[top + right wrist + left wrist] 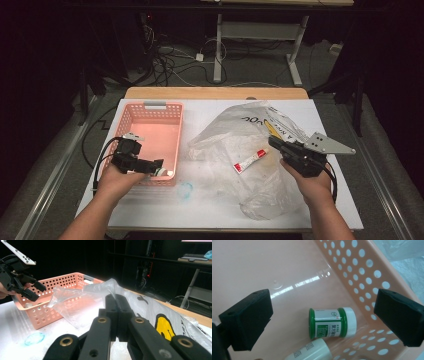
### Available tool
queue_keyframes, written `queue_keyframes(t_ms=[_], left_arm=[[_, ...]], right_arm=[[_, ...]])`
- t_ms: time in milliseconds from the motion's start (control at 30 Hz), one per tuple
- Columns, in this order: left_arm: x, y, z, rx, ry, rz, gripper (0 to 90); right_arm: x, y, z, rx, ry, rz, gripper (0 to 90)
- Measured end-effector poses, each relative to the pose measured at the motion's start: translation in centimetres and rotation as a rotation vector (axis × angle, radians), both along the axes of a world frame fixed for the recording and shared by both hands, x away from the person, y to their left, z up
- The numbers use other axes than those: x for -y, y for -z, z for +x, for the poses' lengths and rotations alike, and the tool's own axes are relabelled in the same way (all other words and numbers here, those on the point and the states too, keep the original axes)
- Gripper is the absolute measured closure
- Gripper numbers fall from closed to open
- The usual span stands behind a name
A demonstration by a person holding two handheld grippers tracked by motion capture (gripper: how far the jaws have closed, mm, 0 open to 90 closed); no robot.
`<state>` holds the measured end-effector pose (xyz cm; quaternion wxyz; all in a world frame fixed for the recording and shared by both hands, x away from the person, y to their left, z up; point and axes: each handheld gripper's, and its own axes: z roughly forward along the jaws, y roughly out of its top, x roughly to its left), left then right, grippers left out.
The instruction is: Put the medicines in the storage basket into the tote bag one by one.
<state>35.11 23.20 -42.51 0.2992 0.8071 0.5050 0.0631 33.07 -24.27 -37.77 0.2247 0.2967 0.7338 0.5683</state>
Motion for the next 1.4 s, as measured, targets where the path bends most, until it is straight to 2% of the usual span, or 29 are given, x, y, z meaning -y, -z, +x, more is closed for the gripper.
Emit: queue_keyframes(t_ms=[67, 200, 333, 400, 633, 933, 1133, 1300, 1400], left_arm=[[0.2, 0.0, 0.1, -0.013, 0.004, 0.01, 1.7], [0.5, 0.1, 0.4, -0.071, 0.008, -0.012, 2.6], [1.0, 0.5, 0.5, -0.124, 0.029, 0.019, 4.2], [1.0, 0.7, 0.6, -0.154, 0.032, 0.023, 4.7], [1.0, 0.9, 1.1, -0.212, 0.03, 0.017, 12.2], [2.0, 1.6, 1.6, -0.284, 0.049, 0.067, 14.6], [1.6, 2.0, 2.0, -0.322, 0.032, 0.016, 18.8], [1.2, 2.0, 2.3, -0.356, 0.014, 0.011, 20.8], [1.1, 1.8, 2.2, -0.35, 0.012, 0.013, 26.8]], right_arm=[[0.1, 0.0, 0.0, -0.003, 0.003, 0.002, 90.0], [0.0, 0.1, -0.1, -0.004, -0.001, -0.004, 90.0], [-0.1, 0.1, -0.1, -0.004, -0.003, -0.007, 90.0], [-0.1, 0.1, -0.1, -0.007, -0.002, -0.003, 90.0], [-0.2, 0.3, -0.1, -0.012, -0.006, -0.006, 90.0], [-0.1, 0.1, -0.3, -0.003, -0.007, 0.001, 90.0], [-0.2, 0.2, -0.3, -0.01, -0.007, -0.003, 90.0], [0.0, 0.2, -0.1, -0.008, -0.001, 0.003, 90.0], [0.1, 0.1, -0.2, -0.01, -0.001, 0.002, 90.0]])
